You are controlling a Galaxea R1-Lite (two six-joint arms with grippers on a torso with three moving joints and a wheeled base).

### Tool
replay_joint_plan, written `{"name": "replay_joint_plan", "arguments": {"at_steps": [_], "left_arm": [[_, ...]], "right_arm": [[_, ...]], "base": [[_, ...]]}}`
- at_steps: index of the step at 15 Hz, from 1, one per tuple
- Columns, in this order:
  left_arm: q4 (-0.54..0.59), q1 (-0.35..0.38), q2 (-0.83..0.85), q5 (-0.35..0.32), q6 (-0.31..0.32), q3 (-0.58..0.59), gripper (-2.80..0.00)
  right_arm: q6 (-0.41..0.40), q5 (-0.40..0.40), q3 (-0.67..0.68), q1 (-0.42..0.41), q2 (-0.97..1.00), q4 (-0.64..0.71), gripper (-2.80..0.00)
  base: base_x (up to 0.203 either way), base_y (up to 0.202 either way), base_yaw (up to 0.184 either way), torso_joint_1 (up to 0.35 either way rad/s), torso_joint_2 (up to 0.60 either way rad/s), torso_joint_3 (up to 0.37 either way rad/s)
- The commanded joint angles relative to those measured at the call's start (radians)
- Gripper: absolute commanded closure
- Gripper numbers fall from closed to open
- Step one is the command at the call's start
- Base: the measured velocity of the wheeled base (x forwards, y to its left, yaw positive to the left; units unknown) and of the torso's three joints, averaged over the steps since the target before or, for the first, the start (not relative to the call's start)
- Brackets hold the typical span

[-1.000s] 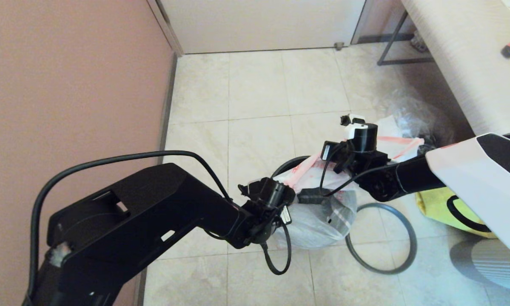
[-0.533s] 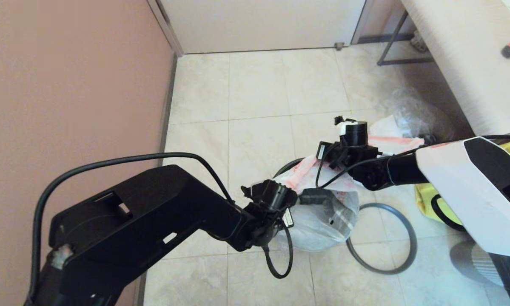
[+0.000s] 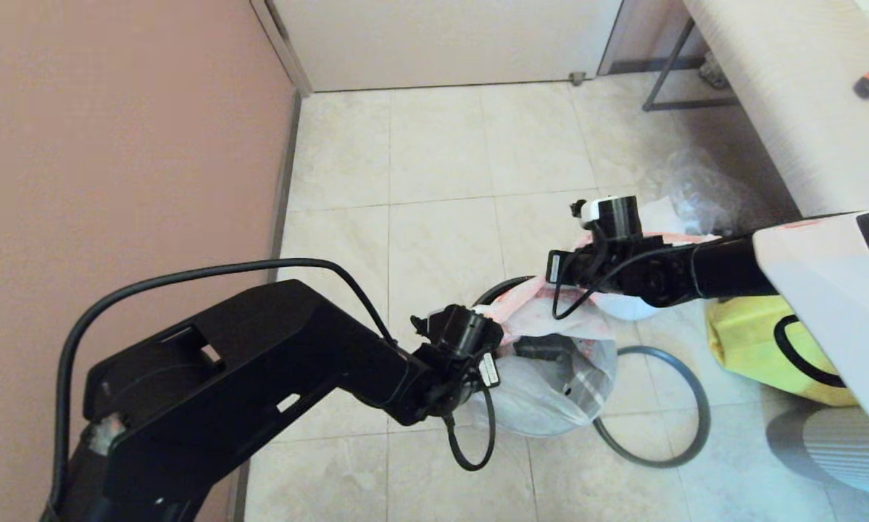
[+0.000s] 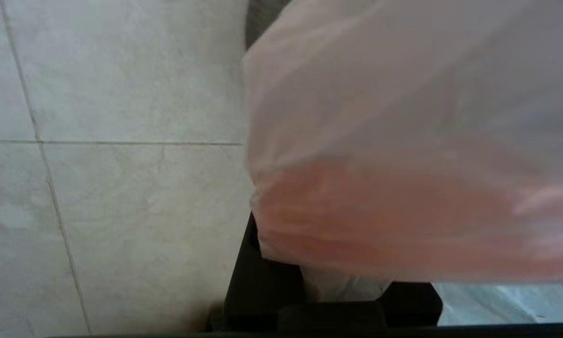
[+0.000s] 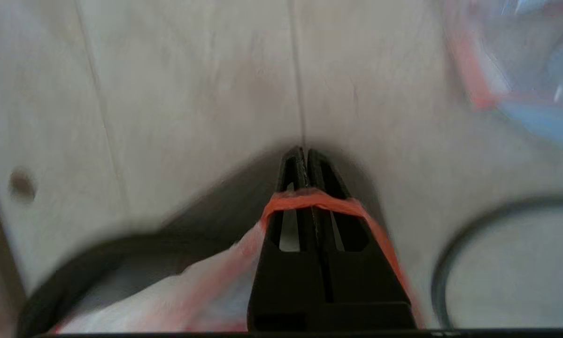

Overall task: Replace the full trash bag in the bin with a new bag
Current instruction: Put the new garbage bag on the trash can

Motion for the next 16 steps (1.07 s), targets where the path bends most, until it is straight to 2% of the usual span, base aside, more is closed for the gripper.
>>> {"name": "replay_joint_plan", "arguments": {"at_steps": [1,5,11,14,16], "left_arm": [[-0.001,0.002,0.003,-0.001,-0.006,-0.001,0.00],[-0.004,0.015,0.003,-0.016,-0.007,-0.010,0.00],[-0.041,0.035,0.005,-0.015,-0.006,-0.026,0.00],[-0.045,0.045,0.008,-0.016,-0.003,-0.030,0.00],[-0.041,0.059,0.011,-0.018,-0.003,-0.044,0.00]], "right_arm": [[0.002,0.009,0.031,0.000,-0.091,0.056,0.00],[0.000,0.017,0.145,0.037,-0.199,0.081,0.00],[-0.002,0.000,0.250,0.153,-0.162,0.057,0.00],[-0.005,0.002,0.235,0.176,-0.114,0.031,0.00],[-0.008,0.000,0.173,0.172,-0.074,0.031,0.00]], "base": [[0.000,0.000,0.000,0.000,0.00,0.000],[0.000,0.000,0.000,0.000,0.00,0.000],[0.000,0.000,0.000,0.000,0.00,0.000],[0.000,0.000,0.000,0.000,0.00,0.000],[0.000,0.000,0.000,0.000,0.00,0.000]]}}
